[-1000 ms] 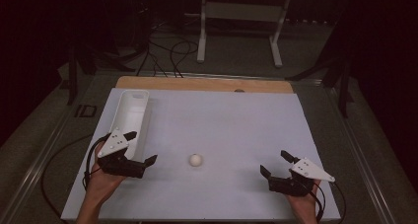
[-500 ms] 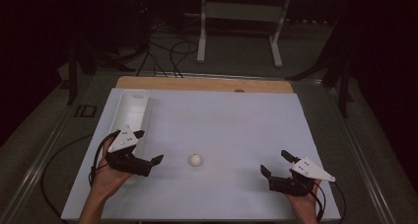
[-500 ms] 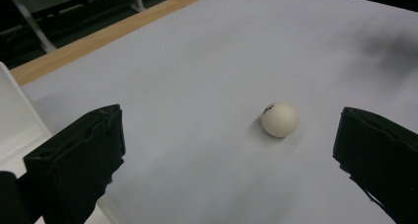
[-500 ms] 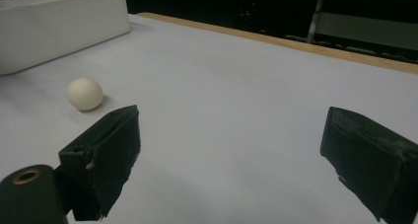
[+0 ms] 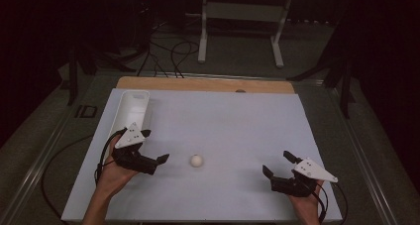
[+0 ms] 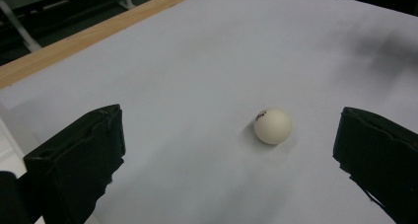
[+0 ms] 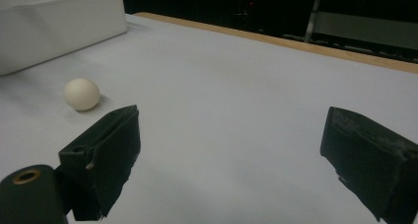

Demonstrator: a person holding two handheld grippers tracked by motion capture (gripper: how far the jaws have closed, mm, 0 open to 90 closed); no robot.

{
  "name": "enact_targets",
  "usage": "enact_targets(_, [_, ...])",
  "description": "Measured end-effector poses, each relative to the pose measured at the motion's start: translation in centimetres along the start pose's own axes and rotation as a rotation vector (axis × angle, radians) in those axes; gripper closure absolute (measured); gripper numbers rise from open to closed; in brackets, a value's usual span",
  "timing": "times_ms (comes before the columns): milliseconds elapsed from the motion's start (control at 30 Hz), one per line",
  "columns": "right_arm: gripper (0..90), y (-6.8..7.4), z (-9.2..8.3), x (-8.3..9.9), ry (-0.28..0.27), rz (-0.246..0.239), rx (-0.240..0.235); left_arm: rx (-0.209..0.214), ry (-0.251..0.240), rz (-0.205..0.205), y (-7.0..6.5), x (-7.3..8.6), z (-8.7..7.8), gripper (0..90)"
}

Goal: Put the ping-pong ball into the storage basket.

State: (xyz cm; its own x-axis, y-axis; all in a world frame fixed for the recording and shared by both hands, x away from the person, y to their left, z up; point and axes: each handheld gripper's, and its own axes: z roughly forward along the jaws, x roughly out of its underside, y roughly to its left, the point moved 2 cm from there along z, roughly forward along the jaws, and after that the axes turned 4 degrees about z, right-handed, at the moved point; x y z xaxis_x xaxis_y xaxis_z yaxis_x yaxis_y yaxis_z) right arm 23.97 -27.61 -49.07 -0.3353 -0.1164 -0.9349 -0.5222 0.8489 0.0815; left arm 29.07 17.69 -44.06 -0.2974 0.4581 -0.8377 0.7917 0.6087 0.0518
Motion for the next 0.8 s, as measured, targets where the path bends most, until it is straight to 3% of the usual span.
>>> enact_targets(300, [7.9, 0.0, -0.1, 0.0, -0.002, 0.005, 0.001, 0.044, 0.023, -0.008, -0.2, -0.2, 1.1, 0.0])
enact_targets(800, [7.9, -0.1, 0.0, 0.0, -0.001, 0.009, 0.003, 0.041, 0.036, -0.011, -0.1, -0.6, 2.1, 0.0])
